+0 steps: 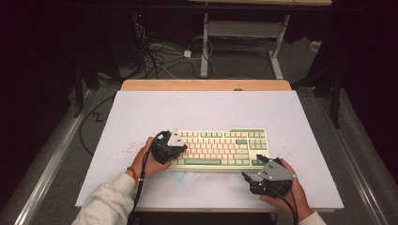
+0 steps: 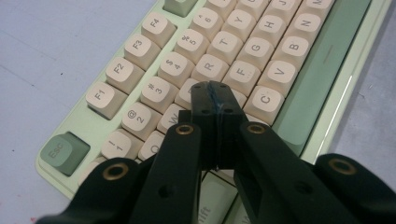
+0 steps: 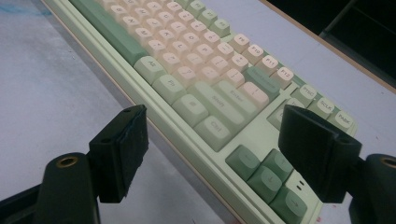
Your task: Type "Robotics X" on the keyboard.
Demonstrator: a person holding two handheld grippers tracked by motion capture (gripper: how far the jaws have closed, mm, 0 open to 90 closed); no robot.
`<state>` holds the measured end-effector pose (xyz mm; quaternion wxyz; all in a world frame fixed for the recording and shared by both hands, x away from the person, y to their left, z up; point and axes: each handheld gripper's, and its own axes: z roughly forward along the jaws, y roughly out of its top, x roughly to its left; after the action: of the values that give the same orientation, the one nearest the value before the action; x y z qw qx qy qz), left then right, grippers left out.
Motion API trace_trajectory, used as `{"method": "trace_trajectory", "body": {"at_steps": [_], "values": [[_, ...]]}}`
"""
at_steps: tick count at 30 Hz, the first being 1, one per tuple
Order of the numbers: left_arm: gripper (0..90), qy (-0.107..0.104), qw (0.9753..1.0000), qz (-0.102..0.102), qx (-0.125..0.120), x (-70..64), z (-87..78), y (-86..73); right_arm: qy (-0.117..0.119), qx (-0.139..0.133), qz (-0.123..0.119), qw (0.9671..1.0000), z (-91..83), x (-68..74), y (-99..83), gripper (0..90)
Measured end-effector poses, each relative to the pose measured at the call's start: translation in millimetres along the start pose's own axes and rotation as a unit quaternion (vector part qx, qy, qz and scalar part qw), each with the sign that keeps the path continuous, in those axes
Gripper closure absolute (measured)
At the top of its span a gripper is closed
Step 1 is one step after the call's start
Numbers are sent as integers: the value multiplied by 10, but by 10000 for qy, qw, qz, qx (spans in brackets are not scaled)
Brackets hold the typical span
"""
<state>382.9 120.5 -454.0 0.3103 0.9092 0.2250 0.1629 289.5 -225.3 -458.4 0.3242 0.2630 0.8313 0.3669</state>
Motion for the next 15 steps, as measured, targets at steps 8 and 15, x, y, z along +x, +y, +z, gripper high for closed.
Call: {"method": "trace_trajectory", "body": {"at_steps": [8,15], "values": [[871,9,10000,5,3,2,1,-1,4,10,-2,10000,-1,4,0,244],[871,22,10000,13,8,1,2,-1,2,19,-2,10000,1,8,1,244]]}}
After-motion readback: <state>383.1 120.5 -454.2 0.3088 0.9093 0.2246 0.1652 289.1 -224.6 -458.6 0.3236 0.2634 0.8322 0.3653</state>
